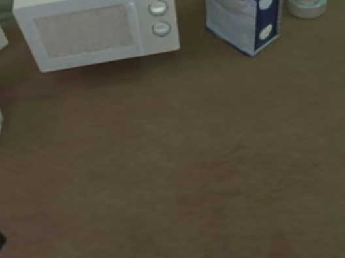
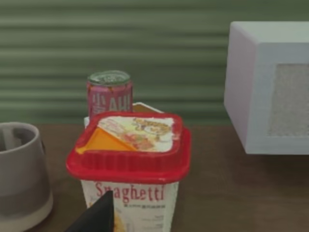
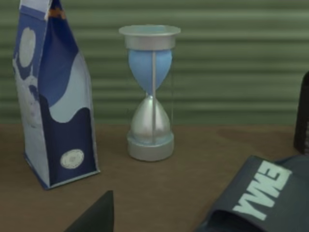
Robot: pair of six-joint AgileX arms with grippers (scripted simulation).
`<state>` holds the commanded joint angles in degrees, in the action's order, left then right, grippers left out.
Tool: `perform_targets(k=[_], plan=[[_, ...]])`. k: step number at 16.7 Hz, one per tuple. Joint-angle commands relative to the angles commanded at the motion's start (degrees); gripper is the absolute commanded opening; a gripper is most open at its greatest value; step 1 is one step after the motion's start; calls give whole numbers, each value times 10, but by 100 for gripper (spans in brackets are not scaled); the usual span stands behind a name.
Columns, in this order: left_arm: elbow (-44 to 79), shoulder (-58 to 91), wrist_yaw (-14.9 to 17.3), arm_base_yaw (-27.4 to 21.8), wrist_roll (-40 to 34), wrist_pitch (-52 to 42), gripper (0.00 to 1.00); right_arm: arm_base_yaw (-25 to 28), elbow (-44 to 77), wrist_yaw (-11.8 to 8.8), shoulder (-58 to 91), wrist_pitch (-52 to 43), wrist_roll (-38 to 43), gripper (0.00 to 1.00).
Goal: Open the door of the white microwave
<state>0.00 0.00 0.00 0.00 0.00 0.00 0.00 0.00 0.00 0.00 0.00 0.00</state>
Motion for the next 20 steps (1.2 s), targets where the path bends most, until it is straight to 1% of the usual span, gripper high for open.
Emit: perform_targets(k=[3, 5, 7, 10, 13, 15, 20], plan=[[4, 5, 0, -2, 0, -5, 100, 0, 0, 0, 0, 0, 0, 100], [26, 32, -2, -10, 1, -31, 100, 0, 0, 0, 0, 0, 0, 100], [68, 83, -5, -24, 2, -77, 100, 0, 0, 0, 0, 0, 0, 100], [162, 188, -10, -54, 0, -167, 100, 0, 0, 0, 0, 0, 0, 100], [298, 320, -18, -92, -14, -267, 100, 0, 0, 0, 0, 0, 0, 100], [411, 416, -24, -119, -30, -329, 100, 0, 0, 0, 0, 0, 0, 100], [757, 668, -43, -184, -90, -460, 100, 0, 0, 0, 0, 0, 0, 100]])
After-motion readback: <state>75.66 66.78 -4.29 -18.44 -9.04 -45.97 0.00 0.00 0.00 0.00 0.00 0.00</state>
